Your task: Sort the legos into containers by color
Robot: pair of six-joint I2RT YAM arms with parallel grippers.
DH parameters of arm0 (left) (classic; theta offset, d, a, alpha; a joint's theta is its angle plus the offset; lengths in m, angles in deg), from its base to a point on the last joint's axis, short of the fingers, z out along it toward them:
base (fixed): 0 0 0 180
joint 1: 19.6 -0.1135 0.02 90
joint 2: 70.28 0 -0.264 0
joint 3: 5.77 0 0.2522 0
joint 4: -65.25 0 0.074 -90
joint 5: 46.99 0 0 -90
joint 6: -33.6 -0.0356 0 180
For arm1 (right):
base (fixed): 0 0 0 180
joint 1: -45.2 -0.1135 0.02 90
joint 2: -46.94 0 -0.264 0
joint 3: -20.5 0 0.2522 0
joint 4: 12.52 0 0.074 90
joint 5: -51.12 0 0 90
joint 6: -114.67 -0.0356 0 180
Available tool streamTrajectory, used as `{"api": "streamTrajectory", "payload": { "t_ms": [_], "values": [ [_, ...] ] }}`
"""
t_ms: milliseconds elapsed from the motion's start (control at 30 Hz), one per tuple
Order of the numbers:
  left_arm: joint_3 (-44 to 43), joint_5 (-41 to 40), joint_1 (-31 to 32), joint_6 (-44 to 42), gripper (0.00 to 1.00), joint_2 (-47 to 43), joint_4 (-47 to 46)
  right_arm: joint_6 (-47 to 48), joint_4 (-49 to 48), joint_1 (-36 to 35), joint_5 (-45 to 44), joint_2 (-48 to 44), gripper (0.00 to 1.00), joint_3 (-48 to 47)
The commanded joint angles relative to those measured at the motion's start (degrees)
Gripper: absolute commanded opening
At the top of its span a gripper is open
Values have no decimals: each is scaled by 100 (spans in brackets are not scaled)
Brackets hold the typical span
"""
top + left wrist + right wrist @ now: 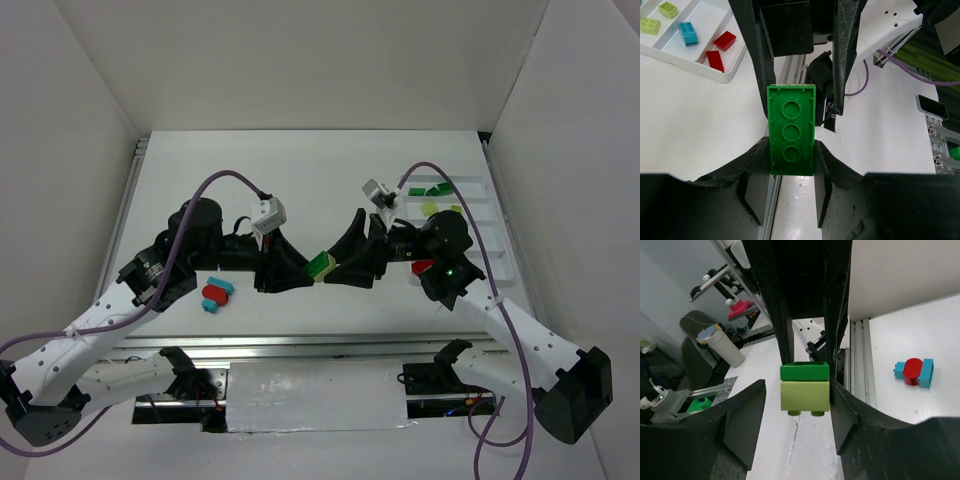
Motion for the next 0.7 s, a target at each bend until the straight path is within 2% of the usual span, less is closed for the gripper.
{"api": "streamTrajectory", "payload": {
  "t_ms": [0, 33, 67, 167, 233, 267, 300, 333, 367, 400, 433, 667],
  "values": [
    [-115, 146, -26, -22, 0, -36, -281, 252, 141, -181, -239, 118, 59, -314],
    [-115, 163, -26, -13, 0, -44, -290, 287, 132, -217, -292, 135, 57, -332],
    [-115, 163, -26, -13, 0, -27, -264, 305, 132, -260, -310, 162, 39, -332],
    [-115, 128, -26, -22, 0, -36, -255, 419, 194, -313, -345, 197, 3, -341],
    [-141, 146, -26, -48, 3, -36, -211, 507, 237, -305, -345, 188, 0, -332],
    [-141, 120, -26, -57, 13, -53, -176, 638, 377, -305, -345, 197, 0, -367],
    [-132, 76, -26, -57, 28, -62, -176, 700, 465, -305, -354, 180, 0, -402],
    [-115, 32, -26, -57, 52, -79, -193, 753, 640, -314, -362, 188, 0, -437],
    [-106, -38, -26, -65, 66, -88, -167, 849, 738, -296, -362, 223, 0, -516],
    [-114, -56, -35, -74, 67, -97, -149, 920, 852, -296, -354, 232, 0, -577],
    [-115, -65, -35, -83, 72, -80, -114, 1008, 1088, -287, -328, 250, 0, -630],
    [-167, -136, -26, -162, 71, -62, 62, 1325, 1617, -199, -336, 285, 0, -859]
  ]
}}
